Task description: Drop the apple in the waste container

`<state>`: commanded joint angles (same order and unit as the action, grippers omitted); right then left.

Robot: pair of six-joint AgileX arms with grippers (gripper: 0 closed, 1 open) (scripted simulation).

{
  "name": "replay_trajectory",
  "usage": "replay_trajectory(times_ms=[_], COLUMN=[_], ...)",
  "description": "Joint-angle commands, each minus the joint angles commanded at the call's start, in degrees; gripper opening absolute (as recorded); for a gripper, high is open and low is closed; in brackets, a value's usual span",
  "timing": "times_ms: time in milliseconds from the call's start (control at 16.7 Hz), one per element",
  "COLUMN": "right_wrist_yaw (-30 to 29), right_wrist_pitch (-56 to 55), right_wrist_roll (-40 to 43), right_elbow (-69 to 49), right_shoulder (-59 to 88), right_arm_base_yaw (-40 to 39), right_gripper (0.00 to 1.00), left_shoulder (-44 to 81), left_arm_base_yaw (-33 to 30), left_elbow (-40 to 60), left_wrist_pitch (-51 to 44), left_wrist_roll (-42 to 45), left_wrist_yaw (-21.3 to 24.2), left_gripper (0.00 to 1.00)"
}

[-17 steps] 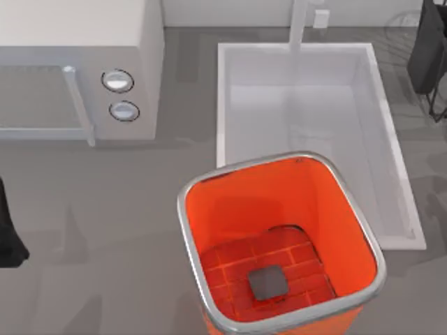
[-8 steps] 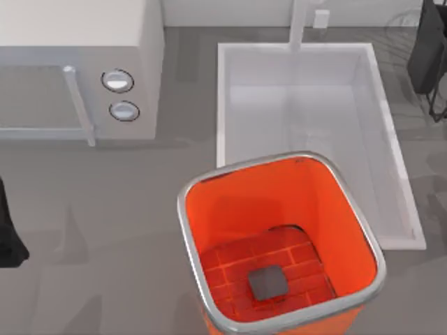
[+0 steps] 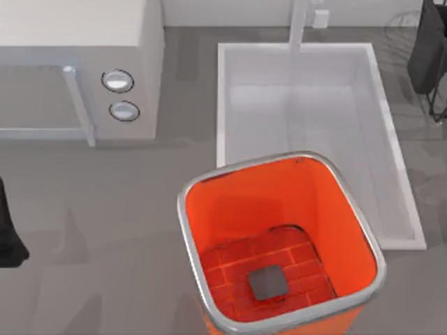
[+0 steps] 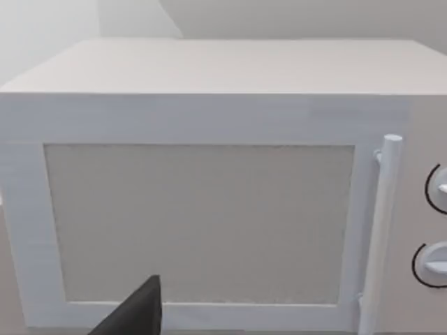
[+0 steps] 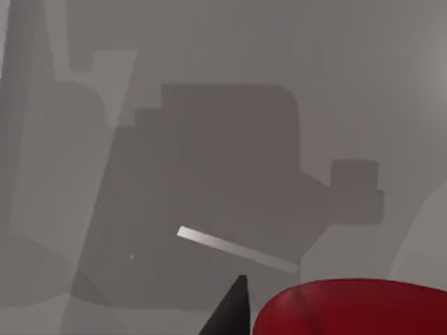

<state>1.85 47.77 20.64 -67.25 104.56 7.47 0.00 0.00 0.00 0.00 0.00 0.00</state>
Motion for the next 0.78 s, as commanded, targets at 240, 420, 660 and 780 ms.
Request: replay_trajectory(times_ms=[240, 420, 660, 780], right_wrist_yaw=[0.02, 0.0, -0.01, 0.02], right_wrist_pitch=[14.97, 22.13, 23.86, 23.72], right_wrist_roll=[0.2, 0.21, 0.16, 0.05], right_elbow=[-9.28, -14.83, -16.39, -16.25], right_shoulder=[-3.52, -6.3, -7.39, -7.19], right_arm_base_yaw=[0.07, 0.12, 0.13, -0.02], right_gripper=[0.0, 0.0, 0.0, 0.0], left_shoulder=[0.0, 0.0, 0.0, 0.0], left_arm_base_yaw=[0.0, 0.0, 0.0, 0.0], left_elbow=[0.0, 0.0, 0.0, 0.0], left_wrist_pitch=[0.0, 0.0, 0.0, 0.0], left_wrist_roll=[0.0, 0.0, 0.0, 0.0], left_wrist_yaw=[0.0, 0.0, 0.0, 0.0], left_gripper=[1.0, 1.0, 1.0, 1.0])
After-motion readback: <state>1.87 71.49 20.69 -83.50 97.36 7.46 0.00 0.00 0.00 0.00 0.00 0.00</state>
